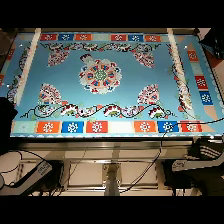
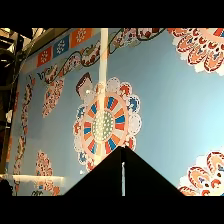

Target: Fold the clothes and pants, and hang the long-sleeved shirts on hangers.

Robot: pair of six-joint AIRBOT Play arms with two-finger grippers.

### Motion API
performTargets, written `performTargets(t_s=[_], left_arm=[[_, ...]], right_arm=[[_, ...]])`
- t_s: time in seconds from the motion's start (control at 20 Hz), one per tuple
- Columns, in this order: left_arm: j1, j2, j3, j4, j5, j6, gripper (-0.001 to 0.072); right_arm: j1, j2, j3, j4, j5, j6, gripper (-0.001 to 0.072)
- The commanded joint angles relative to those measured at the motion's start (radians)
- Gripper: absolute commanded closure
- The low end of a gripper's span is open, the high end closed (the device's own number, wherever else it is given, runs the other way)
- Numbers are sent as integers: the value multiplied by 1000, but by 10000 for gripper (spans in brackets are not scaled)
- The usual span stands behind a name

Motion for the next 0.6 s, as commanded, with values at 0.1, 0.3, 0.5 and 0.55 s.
performTargets(t_s=[0.1,0.3,0.5,0.55], left_arm=[[0,0,0,90,-3,-3,702],[3,-6,-33,670,1,-328,702],[3,-36,-132,893,-22,-416,700],[3,-50,-153,904,-20,-411,652]], right_arm=[[0,-1,1,0,0,0,694],[0,-1,1,0,0,0,695],[0,-1,1,0,0,0,694],[0,-1,1,0,0,0,694]])
